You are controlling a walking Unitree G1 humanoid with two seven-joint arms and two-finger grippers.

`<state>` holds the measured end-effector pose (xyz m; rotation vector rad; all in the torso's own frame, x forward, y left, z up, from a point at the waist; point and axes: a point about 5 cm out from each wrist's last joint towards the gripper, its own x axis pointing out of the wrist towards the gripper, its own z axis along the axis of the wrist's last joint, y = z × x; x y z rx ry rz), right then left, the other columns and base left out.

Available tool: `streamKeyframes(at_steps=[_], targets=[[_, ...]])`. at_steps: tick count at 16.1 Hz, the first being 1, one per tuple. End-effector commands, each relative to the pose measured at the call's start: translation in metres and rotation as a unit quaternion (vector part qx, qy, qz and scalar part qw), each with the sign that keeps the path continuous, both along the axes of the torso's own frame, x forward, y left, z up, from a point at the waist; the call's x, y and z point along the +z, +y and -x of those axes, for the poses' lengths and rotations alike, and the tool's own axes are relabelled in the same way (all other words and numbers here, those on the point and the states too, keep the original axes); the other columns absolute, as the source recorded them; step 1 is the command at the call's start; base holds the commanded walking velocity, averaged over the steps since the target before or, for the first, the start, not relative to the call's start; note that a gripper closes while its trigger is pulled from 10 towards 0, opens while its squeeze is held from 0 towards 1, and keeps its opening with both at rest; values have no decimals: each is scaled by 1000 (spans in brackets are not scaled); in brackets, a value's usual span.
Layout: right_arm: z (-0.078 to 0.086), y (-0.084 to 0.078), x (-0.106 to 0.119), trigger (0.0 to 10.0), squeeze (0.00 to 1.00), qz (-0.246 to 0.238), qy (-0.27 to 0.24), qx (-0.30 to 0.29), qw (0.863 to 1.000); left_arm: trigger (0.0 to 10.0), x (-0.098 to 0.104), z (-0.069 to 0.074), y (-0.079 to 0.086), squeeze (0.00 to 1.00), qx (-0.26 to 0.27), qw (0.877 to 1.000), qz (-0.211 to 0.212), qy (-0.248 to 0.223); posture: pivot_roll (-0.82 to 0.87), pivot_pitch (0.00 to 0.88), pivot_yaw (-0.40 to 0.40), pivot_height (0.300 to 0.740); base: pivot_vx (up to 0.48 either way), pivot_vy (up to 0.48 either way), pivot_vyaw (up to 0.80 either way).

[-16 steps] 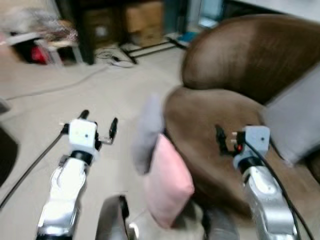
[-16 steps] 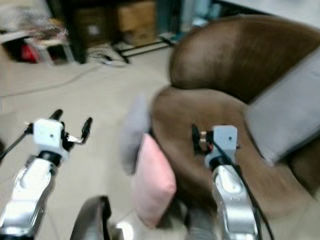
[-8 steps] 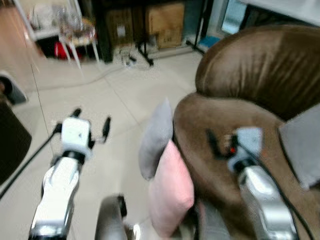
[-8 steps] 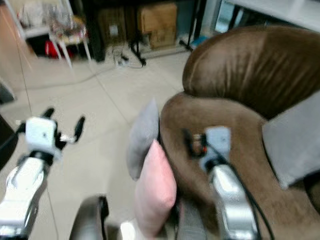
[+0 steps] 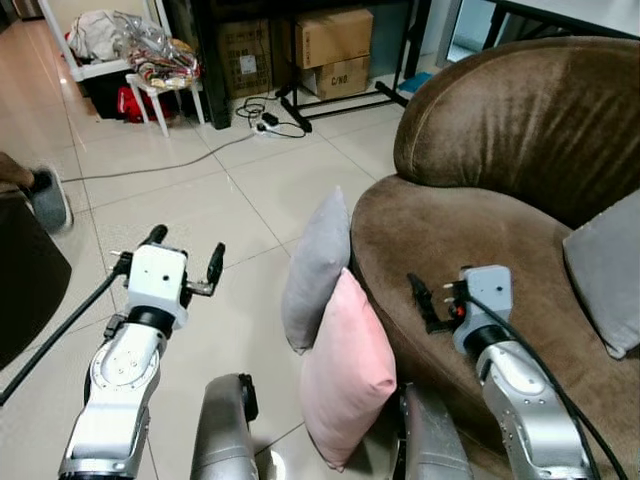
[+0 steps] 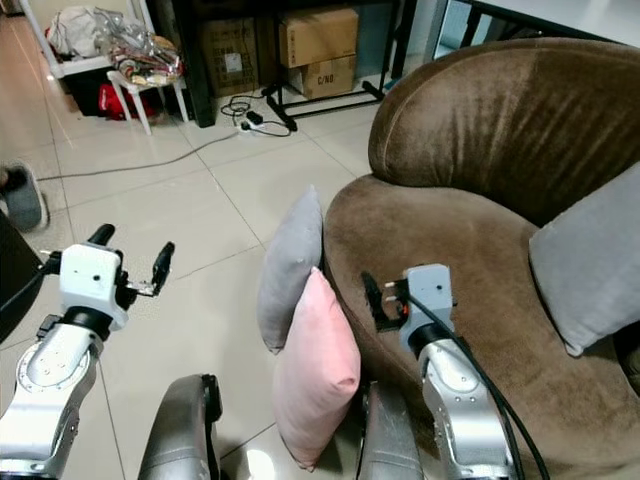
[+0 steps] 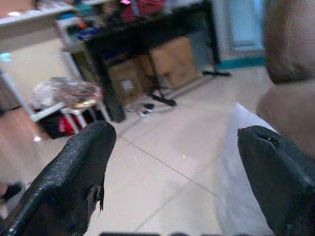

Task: Move the pillow to the sofa from floor

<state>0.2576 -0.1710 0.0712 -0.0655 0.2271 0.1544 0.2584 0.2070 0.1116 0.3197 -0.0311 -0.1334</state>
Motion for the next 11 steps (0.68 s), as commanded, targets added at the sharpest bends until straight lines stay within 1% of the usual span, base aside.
streamKeyframes(at_steps=[1,3,4,7,9,10,11], targets=[[-4,-1,-3,10000,0,6,10,-5,1000,10000,-8,1,-2,545,-22,999,-17,18,-72,3,-5,516,0,0,0],[-5,2,-13,10000,0,20,36,7,999,10000,-15,6,-1,545,-36,998,-27,36,-79,30,-3,501,0,0,0],[-5,3,-16,10000,0,25,43,9,999,10000,-16,7,-1,545,-38,998,-25,39,-80,32,-3,496,0,0,0],[-3,9,-28,10000,0,30,66,29,997,10000,-23,15,-6,553,-55,997,-19,53,-90,89,1,466,0,0,0],[-1,13,-32,10000,0,30,82,42,995,10000,-19,20,-11,553,-74,996,-13,53,-87,127,1,451,0,0,0],[-3,20,-35,10000,0,11,91,59,994,10000,-18,21,-13,553,-88,994,-14,55,-80,151,-4,451,0,0,0],[-5,27,-38,10000,1000,0,101,72,992,10000,-18,24,-14,549,-101,993,-13,61,-77,164,-4,451,0,0,0]])
